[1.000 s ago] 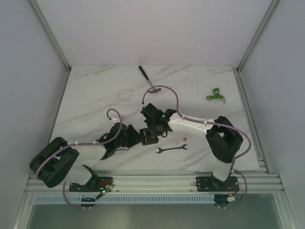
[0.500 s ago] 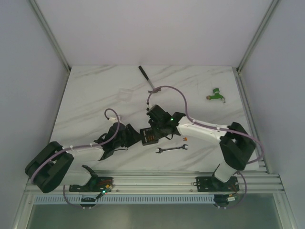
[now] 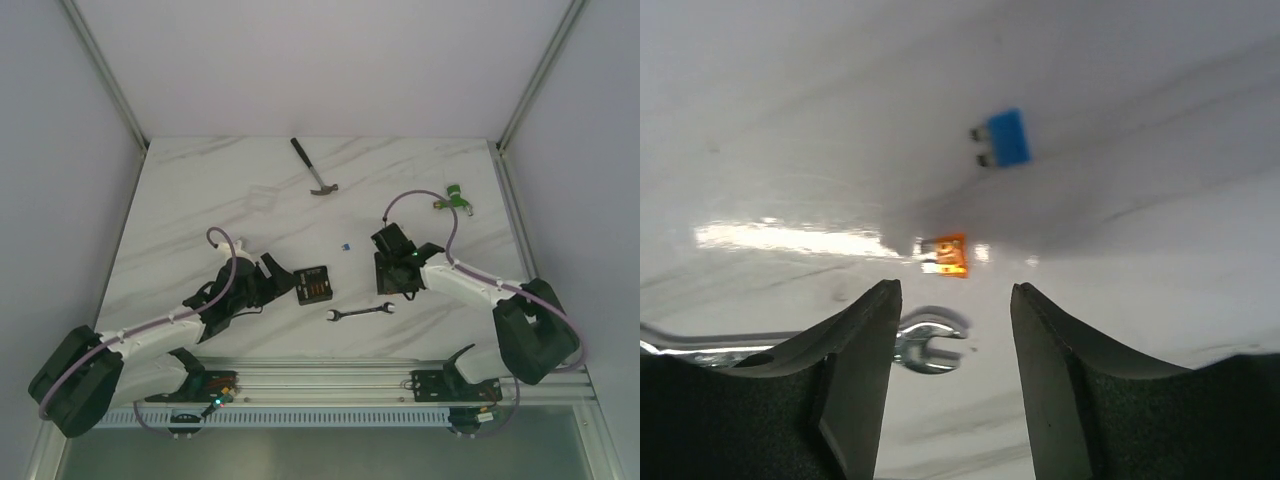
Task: Snap on the fuse box
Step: Pick up the fuse from the center of the board.
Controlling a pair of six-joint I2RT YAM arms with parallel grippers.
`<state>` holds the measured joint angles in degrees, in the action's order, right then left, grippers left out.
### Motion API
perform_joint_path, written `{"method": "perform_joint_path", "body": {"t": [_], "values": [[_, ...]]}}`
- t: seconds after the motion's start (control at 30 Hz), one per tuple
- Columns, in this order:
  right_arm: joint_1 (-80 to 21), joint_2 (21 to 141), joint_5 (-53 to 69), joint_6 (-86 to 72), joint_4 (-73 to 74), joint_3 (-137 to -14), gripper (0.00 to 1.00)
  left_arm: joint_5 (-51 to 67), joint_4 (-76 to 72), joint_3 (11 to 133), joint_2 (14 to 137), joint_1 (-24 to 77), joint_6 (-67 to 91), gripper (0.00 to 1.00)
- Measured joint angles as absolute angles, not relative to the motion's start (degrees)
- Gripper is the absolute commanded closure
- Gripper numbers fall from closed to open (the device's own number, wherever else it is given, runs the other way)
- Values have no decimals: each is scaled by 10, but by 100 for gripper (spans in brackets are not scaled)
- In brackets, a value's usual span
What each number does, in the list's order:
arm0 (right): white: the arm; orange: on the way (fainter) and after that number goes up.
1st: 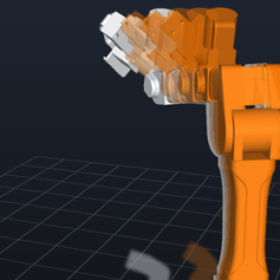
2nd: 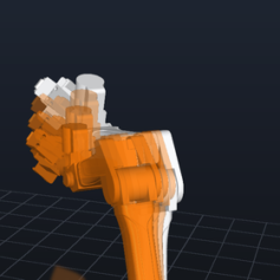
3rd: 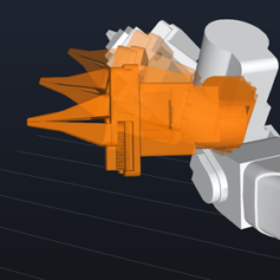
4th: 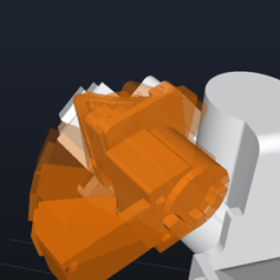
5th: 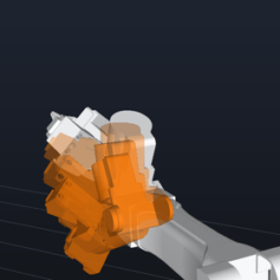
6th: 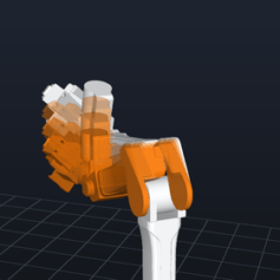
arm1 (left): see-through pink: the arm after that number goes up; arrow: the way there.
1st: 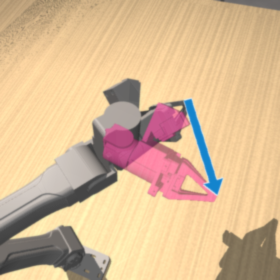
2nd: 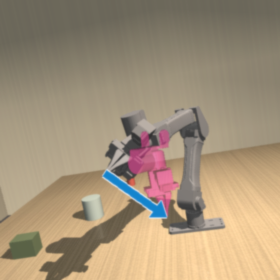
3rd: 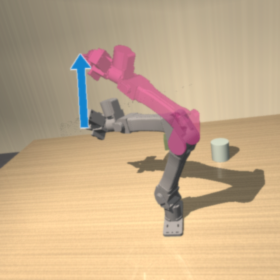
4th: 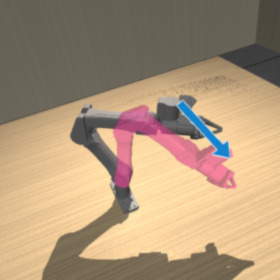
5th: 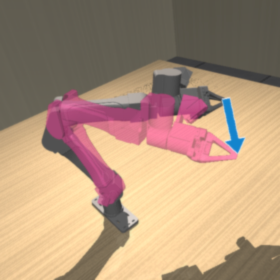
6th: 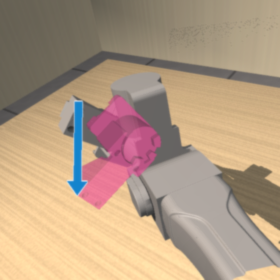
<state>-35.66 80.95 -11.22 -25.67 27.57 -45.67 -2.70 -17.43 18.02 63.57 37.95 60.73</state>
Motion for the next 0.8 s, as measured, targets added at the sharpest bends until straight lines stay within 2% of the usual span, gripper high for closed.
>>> {"method": "perform_joint_path", "body": {"t": [0.2, 0.53, 0.8], "values": [[-329, 806, -105, -255, 264, -431, 46, -40, -153, 180, 620, 380, 602, 7], [-329, 834, -73, -249, 232, -431, 65, -46, -141, 180, 626, 380, 599, 6], [-357, 872, -73, -235, 219, -460, 68, -46, -137, 180, 627, 380, 599, 5]]}}
